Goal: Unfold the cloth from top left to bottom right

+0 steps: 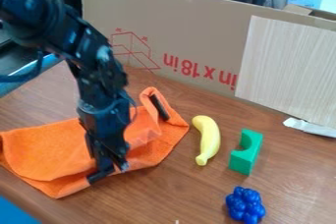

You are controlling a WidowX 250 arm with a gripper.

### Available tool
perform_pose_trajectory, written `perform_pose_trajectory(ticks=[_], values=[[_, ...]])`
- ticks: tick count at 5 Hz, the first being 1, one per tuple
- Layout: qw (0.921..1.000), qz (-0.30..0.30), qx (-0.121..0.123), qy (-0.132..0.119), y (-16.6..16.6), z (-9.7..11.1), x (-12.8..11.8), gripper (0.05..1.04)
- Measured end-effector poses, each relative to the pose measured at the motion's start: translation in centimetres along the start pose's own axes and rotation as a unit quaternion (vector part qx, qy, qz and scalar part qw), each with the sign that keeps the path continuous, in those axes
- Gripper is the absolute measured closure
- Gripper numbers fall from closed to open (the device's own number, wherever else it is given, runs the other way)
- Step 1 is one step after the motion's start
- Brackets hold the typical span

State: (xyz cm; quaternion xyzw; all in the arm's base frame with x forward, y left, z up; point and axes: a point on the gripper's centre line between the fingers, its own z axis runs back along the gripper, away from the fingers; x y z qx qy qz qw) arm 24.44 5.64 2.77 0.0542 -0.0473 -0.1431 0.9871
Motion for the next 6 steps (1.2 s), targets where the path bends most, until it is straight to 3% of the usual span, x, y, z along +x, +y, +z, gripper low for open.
perform_pose_trajectory(ticks=[1, 3, 4, 6], values=[[0.9997, 0.025, -0.002, 0.0, 3.1, 1.1, -0.1, 1.009], [0.9974, 0.072, 0.0, 0.009, 8.9, 1.2, -0.6, 1.009], [0.9942, 0.103, 0.02, 0.023, 11.8, 0.9, -0.5, 1.009], [0.9798, 0.166, 0.081, 0.076, 18.5, -1.2, 0.9, 1.009]])
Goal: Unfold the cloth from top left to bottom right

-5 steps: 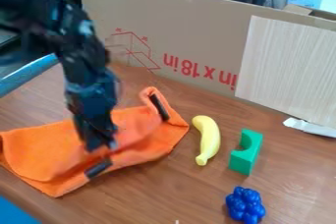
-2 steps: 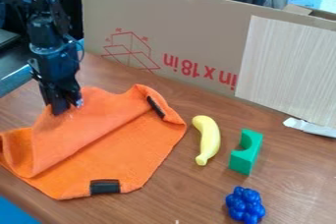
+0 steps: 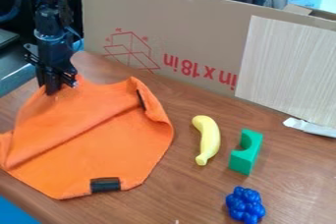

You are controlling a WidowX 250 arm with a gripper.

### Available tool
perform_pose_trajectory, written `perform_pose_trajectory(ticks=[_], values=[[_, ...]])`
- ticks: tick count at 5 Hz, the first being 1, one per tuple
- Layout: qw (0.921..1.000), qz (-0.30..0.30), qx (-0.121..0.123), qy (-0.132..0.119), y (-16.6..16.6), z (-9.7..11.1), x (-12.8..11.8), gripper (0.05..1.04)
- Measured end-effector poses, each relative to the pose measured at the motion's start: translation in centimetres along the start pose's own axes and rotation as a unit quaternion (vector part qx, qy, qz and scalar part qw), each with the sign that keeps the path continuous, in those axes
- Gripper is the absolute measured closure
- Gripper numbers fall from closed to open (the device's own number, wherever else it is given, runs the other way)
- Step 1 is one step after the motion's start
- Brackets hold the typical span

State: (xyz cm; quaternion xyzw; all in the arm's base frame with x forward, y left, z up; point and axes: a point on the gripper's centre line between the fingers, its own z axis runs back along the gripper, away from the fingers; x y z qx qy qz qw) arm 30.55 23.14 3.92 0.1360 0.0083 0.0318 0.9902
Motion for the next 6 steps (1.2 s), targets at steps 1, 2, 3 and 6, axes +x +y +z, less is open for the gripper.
perform_pose_trajectory(ticks=[1, 2, 3, 6], values=[[0.9991, 0.029, 0.026, 0.018, 3.1, -0.9, 2.0, 1.009], [0.9982, 0.037, 0.046, 0.012, 4.9, -0.9, 4.0, 1.009], [0.9957, 0.021, 0.09, 0.005, 6.6, -0.8, 5.2, 1.009], [0.9935, -0.015, 0.111, 0.02, 7.4, -1.6, 6.1, 0.81]])
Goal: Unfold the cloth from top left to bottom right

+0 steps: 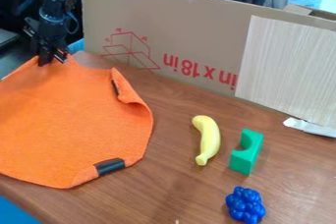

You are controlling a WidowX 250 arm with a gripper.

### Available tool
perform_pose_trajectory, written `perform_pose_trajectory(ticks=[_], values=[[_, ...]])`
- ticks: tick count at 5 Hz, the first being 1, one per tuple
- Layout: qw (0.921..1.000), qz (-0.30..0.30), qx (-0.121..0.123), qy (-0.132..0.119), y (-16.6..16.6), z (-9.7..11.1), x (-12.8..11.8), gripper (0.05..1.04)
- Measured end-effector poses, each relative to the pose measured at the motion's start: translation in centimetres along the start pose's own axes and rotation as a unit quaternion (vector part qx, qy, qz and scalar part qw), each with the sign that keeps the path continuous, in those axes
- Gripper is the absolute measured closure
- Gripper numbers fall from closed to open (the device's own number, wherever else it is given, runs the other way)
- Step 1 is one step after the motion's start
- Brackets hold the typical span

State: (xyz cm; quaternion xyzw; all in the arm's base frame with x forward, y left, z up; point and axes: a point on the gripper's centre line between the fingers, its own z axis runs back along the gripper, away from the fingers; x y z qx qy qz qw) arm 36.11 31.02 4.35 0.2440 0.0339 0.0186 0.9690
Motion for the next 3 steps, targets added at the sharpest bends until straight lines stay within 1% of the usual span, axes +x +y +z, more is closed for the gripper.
perform_pose_trajectory(ticks=[1, 2, 3], values=[[0.9999, -0.005, -0.01, 0.012, -0.22, -0.16, -0.2, 0.53], [0.9996, -0.015, -0.016, 0.014, -0.31, -0.12, -0.3, 0.232], [0.9992, -0.014, -0.032, 0.018, -0.38, -0.18, -0.64, 0.084]])
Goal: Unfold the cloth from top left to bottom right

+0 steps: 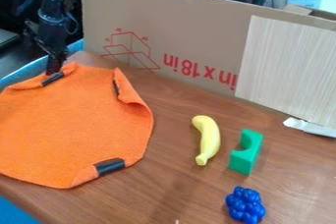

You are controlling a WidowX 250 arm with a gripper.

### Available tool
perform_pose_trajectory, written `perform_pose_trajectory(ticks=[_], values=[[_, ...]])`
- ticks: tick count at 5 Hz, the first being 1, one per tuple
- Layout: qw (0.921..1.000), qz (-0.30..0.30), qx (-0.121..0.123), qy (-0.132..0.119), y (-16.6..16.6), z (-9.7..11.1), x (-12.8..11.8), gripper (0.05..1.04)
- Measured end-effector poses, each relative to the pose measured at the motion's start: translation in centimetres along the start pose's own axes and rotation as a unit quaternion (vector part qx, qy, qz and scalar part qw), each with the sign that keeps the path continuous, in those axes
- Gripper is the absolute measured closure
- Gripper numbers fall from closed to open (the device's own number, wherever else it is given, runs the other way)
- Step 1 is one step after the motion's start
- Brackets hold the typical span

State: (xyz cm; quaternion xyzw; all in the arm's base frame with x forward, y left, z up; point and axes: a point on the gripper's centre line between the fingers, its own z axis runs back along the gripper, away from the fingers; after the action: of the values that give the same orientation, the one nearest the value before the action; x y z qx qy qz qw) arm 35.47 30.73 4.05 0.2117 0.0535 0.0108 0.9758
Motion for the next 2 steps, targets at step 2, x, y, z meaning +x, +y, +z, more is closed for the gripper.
perform_pose_trajectory(ticks=[2], values=[[0.9963, 0.063, -0.055, 0.022, -1.3, 5.8, -5.1, 0.083]])
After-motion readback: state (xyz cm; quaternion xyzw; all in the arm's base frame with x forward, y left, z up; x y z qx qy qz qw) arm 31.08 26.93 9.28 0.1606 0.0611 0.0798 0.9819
